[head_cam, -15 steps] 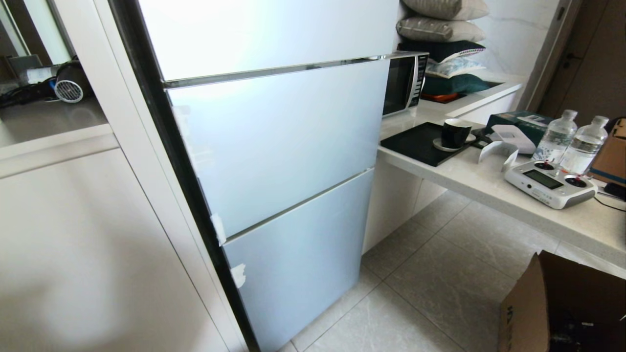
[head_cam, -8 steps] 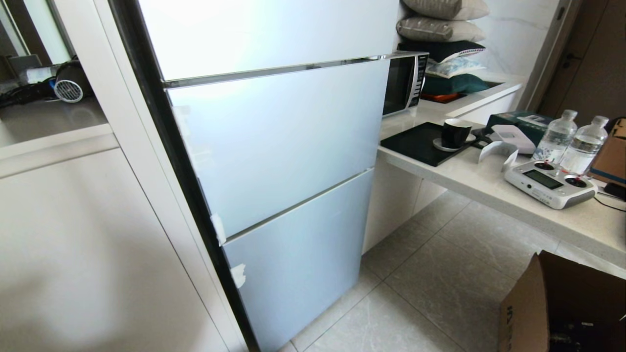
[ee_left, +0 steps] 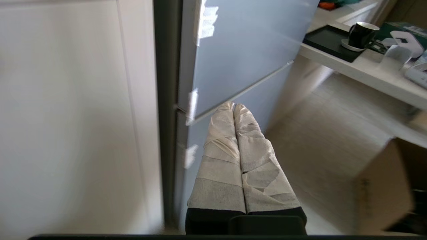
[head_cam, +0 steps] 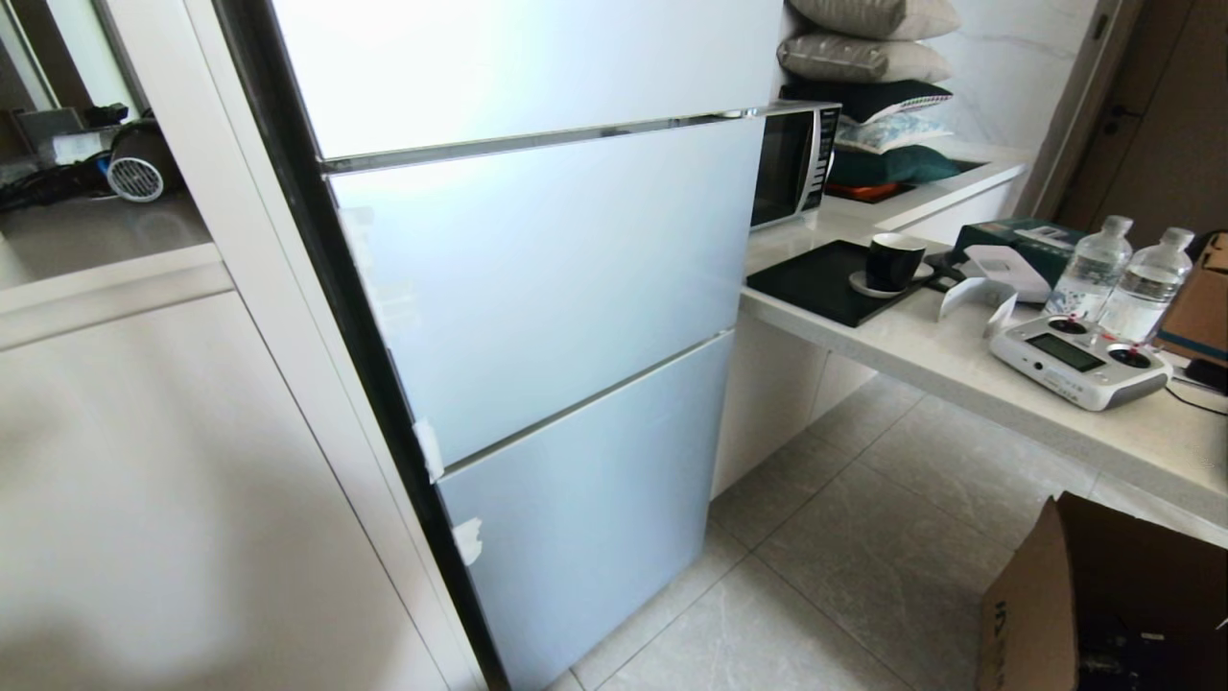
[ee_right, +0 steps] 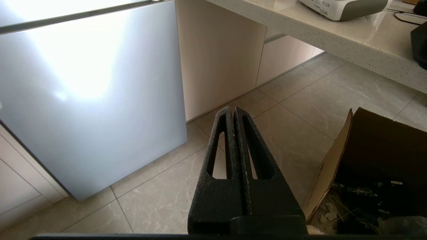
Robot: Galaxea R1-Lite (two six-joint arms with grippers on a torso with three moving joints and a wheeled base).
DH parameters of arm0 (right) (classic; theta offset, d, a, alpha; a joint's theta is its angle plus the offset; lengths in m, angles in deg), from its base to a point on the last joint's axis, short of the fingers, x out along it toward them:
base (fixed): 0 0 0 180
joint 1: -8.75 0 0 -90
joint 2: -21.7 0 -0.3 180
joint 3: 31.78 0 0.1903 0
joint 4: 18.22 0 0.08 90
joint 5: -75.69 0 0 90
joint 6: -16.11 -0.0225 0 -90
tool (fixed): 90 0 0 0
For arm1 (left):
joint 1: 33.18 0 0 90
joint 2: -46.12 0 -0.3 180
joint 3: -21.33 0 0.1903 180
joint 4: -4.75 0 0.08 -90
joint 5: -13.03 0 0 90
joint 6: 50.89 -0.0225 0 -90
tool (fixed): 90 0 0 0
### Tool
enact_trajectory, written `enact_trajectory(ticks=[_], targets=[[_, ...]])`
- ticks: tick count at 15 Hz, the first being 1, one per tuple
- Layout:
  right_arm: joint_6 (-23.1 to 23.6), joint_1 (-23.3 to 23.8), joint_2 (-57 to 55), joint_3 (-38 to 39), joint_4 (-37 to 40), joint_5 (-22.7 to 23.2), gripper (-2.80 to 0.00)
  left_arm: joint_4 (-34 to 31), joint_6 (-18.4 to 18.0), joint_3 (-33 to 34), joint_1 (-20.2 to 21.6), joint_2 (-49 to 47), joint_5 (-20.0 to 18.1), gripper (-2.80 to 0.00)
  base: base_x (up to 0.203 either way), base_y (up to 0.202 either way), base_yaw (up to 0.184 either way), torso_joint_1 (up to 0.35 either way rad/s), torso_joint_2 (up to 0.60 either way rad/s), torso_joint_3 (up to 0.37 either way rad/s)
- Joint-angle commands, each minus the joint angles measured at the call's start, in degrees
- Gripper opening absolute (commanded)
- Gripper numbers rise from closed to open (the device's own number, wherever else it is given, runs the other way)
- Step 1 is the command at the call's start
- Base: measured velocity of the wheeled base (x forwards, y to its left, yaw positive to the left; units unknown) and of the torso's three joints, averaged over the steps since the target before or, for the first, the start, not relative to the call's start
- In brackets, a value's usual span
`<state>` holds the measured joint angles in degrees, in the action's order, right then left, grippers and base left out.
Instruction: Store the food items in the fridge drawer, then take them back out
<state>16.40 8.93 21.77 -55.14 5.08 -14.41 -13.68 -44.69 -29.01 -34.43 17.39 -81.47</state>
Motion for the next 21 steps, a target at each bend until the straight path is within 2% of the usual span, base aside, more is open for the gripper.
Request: enact_trajectory(ticks=[1, 5, 7, 10, 16, 21], targets=[[0.1, 0.0, 0.0, 0.0, 0.0, 0.0, -2.80, 0.6, 2.5, -3.9, -0.3, -14.4, -0.4, -2.80, 0.000, 0.000, 0.000, 0.000, 0.00, 0.000], [0.1, 0.0, 0.0, 0.0, 0.0, 0.0, -2.80, 4.0, 9.4, -12.2, -0.6, -34.3, -1.1, -2.80, 0.000, 0.000, 0.000, 0.000, 0.00, 0.000], [0.0, 0.0, 0.0, 0.0, 0.0, 0.0, -2.80, 6.8, 11.0, -16.2, -0.6, -42.6, -0.5, -2.80, 0.000, 0.000, 0.000, 0.000, 0.00, 0.000], [0.0, 0.0, 0.0, 0.0, 0.0, 0.0, -2.80, 15.1, 11.8, -20.9, -0.6, -52.9, 3.2, -2.80, 0.000, 0.000, 0.000, 0.000, 0.00, 0.000], [0.1, 0.0, 0.0, 0.0, 0.0, 0.0, -2.80, 18.3, 12.1, -31.5, -0.1, -62.3, 5.6, -2.80, 0.000, 0.000, 0.000, 0.000, 0.00, 0.000], [0.0, 0.0, 0.0, 0.0, 0.0, 0.0, -2.80, 20.4, 12.5, -35.0, -0.3, -66.2, 5.3, -2.80, 0.000, 0.000, 0.000, 0.000, 0.00, 0.000]])
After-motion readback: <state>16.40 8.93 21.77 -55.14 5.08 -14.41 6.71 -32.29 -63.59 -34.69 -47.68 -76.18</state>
